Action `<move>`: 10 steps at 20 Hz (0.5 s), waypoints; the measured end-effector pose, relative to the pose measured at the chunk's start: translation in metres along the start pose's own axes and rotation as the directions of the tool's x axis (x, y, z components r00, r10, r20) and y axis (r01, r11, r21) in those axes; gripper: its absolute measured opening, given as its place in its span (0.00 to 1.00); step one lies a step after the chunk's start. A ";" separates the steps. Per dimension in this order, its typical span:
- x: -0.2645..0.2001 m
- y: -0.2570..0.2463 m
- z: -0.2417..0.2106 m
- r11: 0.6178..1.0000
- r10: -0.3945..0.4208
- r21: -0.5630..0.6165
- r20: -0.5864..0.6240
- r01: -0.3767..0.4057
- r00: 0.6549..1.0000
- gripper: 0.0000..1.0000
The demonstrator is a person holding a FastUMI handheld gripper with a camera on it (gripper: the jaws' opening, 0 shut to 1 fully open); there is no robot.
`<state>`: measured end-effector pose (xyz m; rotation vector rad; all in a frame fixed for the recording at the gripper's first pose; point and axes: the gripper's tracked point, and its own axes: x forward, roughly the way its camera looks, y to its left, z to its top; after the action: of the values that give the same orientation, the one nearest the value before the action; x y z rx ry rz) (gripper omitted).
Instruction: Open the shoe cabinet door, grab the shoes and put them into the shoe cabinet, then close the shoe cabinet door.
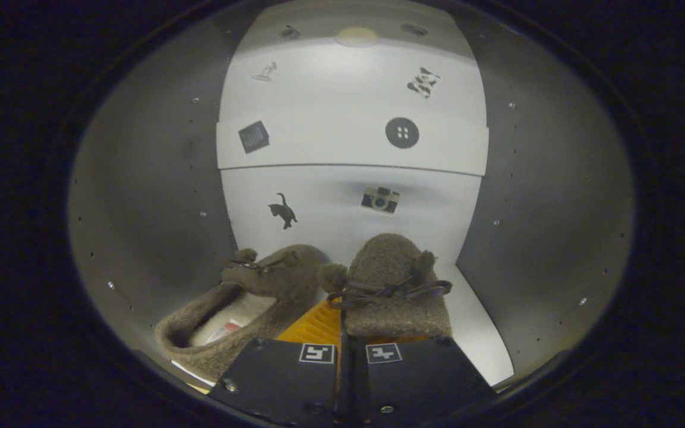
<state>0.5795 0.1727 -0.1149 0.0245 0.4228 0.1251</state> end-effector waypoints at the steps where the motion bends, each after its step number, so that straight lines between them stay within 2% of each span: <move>1: 0.003 -0.002 -0.003 1.000 -0.006 0.004 -0.032 0.006 0.999 0.06; 4: 0.010 -0.003 -0.011 0.999 -0.030 -0.031 -0.107 0.027 0.994 0.09; 10: -0.010 0.011 -0.012 1.000 0.006 0.005 -0.088 -0.005 0.996 0.39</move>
<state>0.5641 0.1825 -0.1210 0.0254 0.5109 0.1308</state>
